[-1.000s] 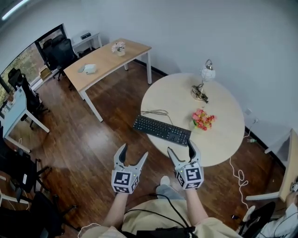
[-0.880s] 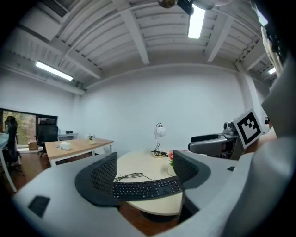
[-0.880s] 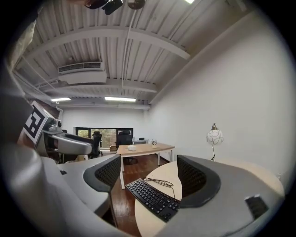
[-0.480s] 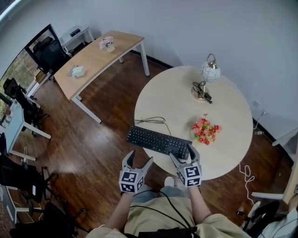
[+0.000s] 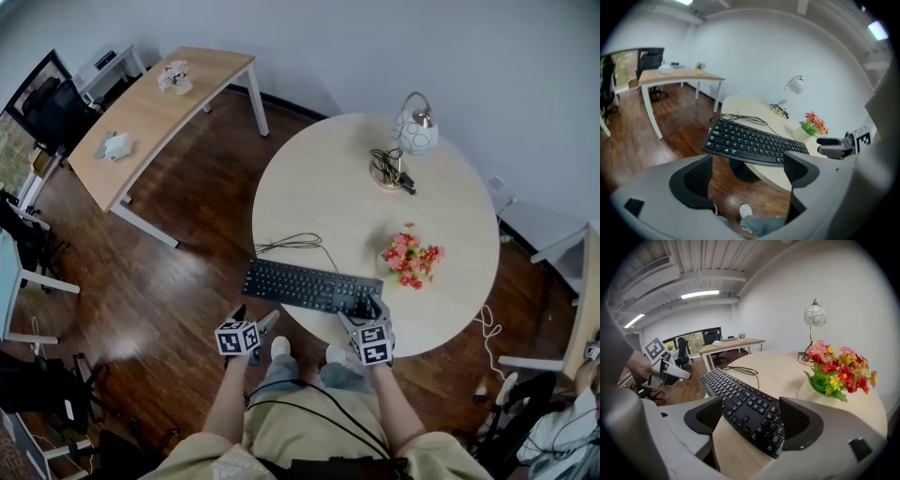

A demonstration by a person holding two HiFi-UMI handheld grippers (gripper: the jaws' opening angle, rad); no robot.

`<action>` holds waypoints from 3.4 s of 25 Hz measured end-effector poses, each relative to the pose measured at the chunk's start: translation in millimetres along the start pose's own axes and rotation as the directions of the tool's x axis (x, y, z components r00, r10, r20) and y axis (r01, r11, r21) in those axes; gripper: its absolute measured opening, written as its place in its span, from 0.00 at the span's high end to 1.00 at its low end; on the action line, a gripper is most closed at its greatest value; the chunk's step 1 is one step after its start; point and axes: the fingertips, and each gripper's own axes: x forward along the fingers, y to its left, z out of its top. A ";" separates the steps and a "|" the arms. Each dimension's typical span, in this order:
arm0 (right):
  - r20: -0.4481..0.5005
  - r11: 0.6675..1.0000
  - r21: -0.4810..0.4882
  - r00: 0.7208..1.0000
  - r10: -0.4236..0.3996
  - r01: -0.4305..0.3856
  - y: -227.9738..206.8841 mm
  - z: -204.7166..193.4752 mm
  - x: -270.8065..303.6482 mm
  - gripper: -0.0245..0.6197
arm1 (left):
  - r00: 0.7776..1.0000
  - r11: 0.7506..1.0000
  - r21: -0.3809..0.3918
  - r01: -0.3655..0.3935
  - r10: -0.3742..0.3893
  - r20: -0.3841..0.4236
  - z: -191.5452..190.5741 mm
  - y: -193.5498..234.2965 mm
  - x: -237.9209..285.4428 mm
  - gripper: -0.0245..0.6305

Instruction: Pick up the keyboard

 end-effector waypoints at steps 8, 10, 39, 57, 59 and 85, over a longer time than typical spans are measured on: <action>-0.059 0.994 0.043 0.994 -0.094 0.096 -20.5 1.1 16.8 0.34 | 0.991 0.923 -0.362 0.132 -0.136 0.015 9.6 55.8 53.5 0.13; -0.065 0.994 0.035 0.992 -0.105 0.107 -18.1 2.4 16.9 0.34 | 0.982 0.859 -0.476 0.188 -0.161 0.097 19.1 62.3 63.0 0.14; 0.107 0.993 0.056 0.988 -0.108 0.103 -8.9 60.6 -13.7 0.34 | 0.598 0.509 -0.364 0.780 -0.434 0.674 149.1 -12.5 -43.6 0.84; 0.518 0.996 0.090 0.852 -0.071 0.029 1.9 234.1 -82.9 0.34 | 0.576 0.890 0.183 0.418 -0.416 0.704 290.6 -101.1 -194.7 0.84; 0.557 0.996 0.086 0.829 -0.057 0.010 6.9 252.9 -91.0 0.34 | 0.572 0.912 0.285 0.295 -0.408 0.712 302.1 -112.8 -209.5 0.86; 0.673 0.972 0.071 0.709 -0.211 0.222 7.9 340.6 -148.4 0.37 | 0.591 0.847 0.474 -0.242 -0.259 0.764 335.6 -133.4 -238.6 0.88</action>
